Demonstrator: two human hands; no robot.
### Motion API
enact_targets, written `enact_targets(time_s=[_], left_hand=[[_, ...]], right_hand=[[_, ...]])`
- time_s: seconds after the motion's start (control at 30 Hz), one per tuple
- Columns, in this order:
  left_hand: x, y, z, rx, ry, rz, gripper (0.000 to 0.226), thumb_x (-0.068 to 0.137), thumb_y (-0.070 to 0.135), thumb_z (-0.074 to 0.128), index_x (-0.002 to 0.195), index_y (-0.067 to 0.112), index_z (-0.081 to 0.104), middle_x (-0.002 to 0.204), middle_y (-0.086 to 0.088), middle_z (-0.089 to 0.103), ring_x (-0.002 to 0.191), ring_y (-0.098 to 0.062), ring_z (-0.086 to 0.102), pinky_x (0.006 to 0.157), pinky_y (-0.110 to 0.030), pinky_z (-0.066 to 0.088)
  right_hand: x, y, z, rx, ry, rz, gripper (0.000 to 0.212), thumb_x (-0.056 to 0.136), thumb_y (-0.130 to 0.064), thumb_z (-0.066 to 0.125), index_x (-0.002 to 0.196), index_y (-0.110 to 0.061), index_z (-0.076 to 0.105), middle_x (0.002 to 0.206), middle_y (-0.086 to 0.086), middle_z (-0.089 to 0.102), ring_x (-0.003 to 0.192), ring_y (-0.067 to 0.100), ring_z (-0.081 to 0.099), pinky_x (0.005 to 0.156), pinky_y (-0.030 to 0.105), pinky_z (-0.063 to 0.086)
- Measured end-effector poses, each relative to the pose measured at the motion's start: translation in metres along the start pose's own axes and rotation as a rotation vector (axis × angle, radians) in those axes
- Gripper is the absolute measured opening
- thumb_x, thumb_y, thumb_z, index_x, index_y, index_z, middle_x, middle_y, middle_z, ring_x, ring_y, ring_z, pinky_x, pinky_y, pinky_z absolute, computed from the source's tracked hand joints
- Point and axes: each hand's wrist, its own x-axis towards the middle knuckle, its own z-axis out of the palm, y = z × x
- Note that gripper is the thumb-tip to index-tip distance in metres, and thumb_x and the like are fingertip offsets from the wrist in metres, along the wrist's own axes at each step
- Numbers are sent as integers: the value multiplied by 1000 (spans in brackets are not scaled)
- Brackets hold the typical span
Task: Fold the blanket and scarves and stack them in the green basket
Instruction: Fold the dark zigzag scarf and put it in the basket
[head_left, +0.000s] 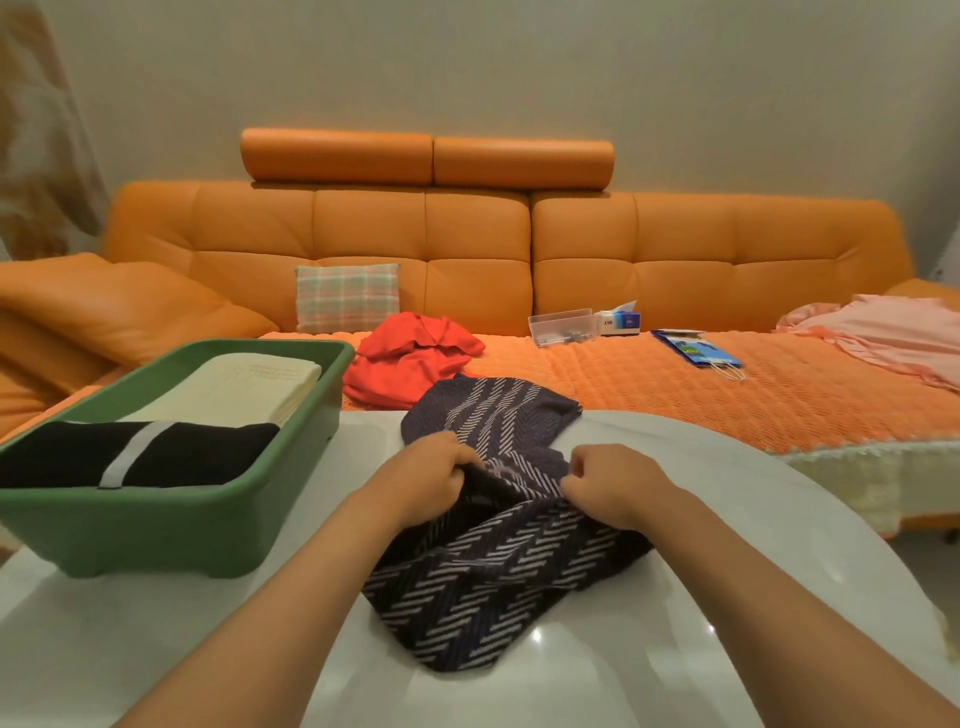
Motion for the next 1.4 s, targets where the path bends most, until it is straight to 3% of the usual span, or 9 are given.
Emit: enact_targets(time_s=[0.13,0.2,0.33,0.53,0.67,0.93,1.03,1.2,1.4], left_hand=[[-15,4,-28,-185,274,80,38,87,0,45,96,21,76,90,5,51,89,-13,54,84,-23,40],[-27,2,-43,-110,320,13,38,84,-6,49,89,19,78,91,4,56,88,-16,56,80,-23,41],[-52,-6,-57,346,-166,-344,36,84,3,57,107,23,76,109,-6,68,101,-27,63,84,-31,50],[-70,26,-66,-95,121,-73,66,84,30,67,144,41,42,132,18,53,122,-7,50,103,-32,42],[-70,34,-63,68,313,-108,45,88,42,63,132,41,52,115,7,65,107,-19,58,83,-34,47],[-67,3,-70,-247,463,-343,11,96,20,53,93,17,63,89,-7,68,89,-30,63,79,-43,50],[-70,15,-71,-567,139,-157,10,94,14,61,97,15,70,94,-2,75,94,-19,70,88,-41,54],[-67,27,-75,-785,-7,-147,35,66,-6,42,95,4,59,87,-8,67,72,-10,63,62,-16,46],[-46,-2,-21,-100,-172,-96,79,67,-2,48,141,25,48,142,-2,47,133,-18,39,109,-25,34]], right_hand=[[0,-15,7,2,-33,-88,64,83,-54,56,143,-36,43,138,4,50,122,28,51,97,41,44],[0,-21,12,-117,-82,-56,48,84,-43,59,131,-34,56,128,2,62,116,27,56,95,39,43],[-3,-31,12,18,-66,-55,7,88,-26,60,83,-24,65,82,-4,63,87,22,59,77,34,48],[-19,-78,-16,967,16,-132,11,97,-11,59,98,-14,70,93,7,73,87,19,70,80,36,58],[-26,-99,-30,1401,-6,-247,24,95,1,58,114,-12,65,108,10,72,101,26,69,90,41,56],[-35,-91,3,702,-267,-375,129,70,-36,90,153,-51,-9,163,-12,6,148,13,17,109,27,25],[-37,-96,3,894,-255,-429,95,85,-11,78,155,-40,20,143,-11,48,119,-8,54,96,12,43],[-39,-78,-14,1304,-406,-88,23,92,4,45,98,-2,67,92,13,74,84,25,73,77,33,59],[-27,-16,-21,1229,-271,180,13,82,-13,51,92,-9,59,85,14,62,78,29,64,80,47,55]])
